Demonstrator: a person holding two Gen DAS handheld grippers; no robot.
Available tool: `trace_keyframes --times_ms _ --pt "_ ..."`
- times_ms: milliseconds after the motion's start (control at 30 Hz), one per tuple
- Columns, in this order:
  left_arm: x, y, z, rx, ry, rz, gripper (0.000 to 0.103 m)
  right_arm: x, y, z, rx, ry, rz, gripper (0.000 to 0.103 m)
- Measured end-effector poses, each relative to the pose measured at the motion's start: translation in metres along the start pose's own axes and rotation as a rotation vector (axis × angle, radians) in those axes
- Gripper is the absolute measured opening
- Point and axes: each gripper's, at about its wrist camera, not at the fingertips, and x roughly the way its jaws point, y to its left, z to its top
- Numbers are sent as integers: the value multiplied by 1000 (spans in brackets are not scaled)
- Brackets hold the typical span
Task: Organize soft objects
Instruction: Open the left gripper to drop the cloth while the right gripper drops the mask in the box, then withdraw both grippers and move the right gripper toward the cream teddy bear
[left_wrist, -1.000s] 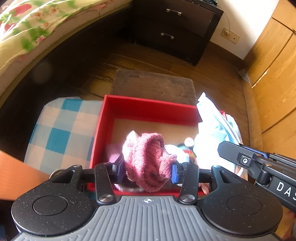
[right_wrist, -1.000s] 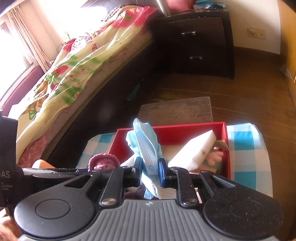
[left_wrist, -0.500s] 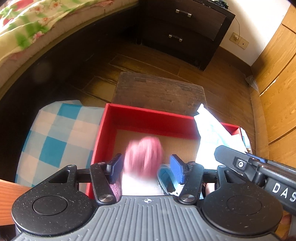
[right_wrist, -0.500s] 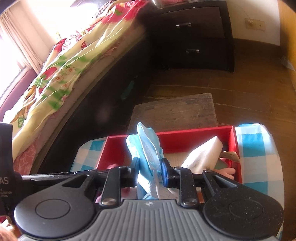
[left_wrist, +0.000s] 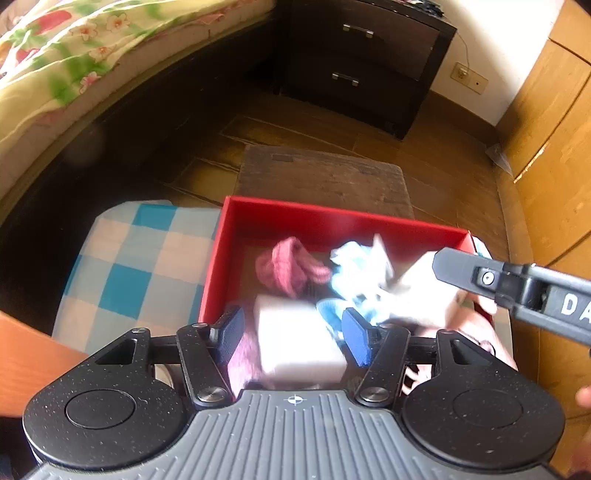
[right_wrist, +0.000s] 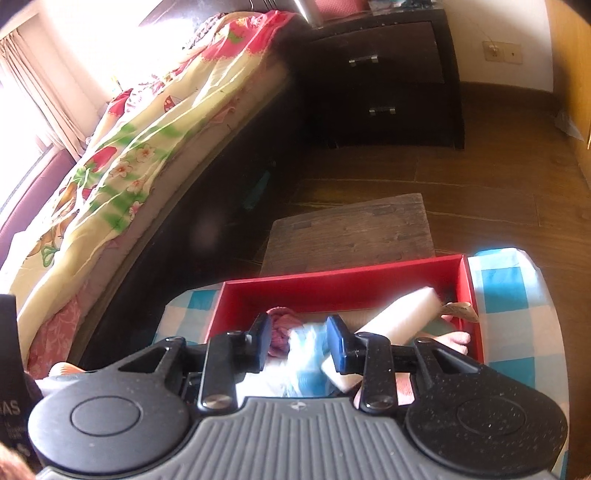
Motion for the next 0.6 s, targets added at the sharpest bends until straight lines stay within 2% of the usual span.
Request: trace_keyframes --times_ms 133,333,600 --pt "-6 -1 -19 14 22 -24 60 -15 -2 -13 -12 10 -5 13" --pt "-17 -5 -51 43 49 -59 60 -40 -17 -52 15 42 13 14" --pt "-23 -9 -81 57 78 -76 60 -51 -30 -104 -4 133 1 14"
